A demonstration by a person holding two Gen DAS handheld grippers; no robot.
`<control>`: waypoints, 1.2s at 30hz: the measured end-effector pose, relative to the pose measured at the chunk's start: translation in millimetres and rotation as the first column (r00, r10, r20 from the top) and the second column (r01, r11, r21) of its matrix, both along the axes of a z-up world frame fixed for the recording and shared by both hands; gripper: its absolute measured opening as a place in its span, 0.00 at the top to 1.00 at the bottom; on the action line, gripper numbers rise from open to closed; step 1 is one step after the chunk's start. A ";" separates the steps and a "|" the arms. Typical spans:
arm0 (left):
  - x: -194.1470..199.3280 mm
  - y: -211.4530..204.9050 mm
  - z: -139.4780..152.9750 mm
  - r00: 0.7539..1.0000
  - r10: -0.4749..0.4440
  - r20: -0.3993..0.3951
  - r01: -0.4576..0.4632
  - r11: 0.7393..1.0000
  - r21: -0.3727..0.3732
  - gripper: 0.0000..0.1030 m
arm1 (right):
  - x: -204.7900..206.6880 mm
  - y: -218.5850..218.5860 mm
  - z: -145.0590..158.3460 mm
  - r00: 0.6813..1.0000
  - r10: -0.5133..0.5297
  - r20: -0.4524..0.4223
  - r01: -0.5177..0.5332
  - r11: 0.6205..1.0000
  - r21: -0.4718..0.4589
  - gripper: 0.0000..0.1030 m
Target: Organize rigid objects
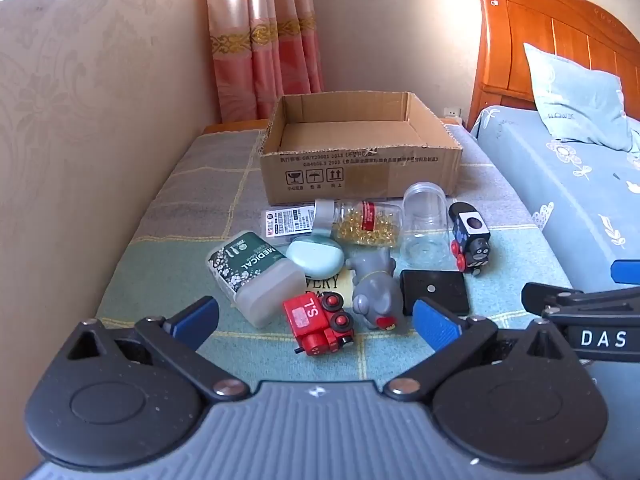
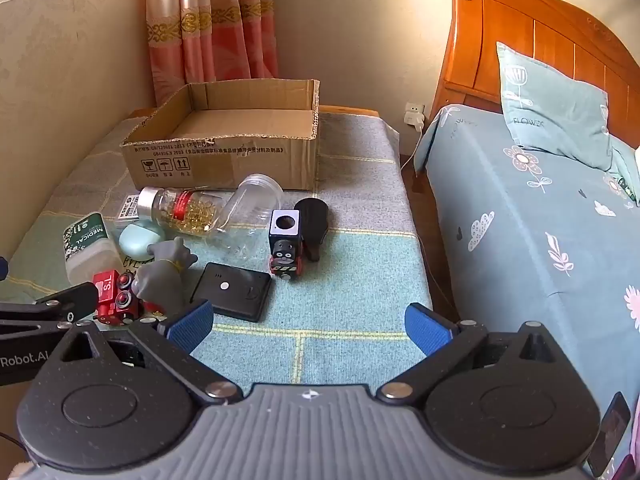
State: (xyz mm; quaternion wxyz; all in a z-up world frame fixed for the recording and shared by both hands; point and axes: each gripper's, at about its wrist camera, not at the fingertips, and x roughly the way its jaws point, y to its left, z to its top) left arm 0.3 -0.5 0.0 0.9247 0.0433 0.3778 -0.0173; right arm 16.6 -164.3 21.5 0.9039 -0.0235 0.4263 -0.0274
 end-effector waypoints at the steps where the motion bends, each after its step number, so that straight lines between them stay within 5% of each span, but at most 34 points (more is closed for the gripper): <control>1: -0.3 1.3 0.4 1.000 -0.002 0.006 0.002 1.000 -0.027 0.01 | 0.1 0.0 -0.5 1.000 -0.001 0.011 0.000 1.000 0.006 0.00; 36: -4.8 4.1 3.5 1.000 0.009 -0.014 -0.009 1.000 -0.025 0.01 | -3.6 5.1 2.1 1.000 0.013 0.000 -0.013 1.000 -0.016 0.00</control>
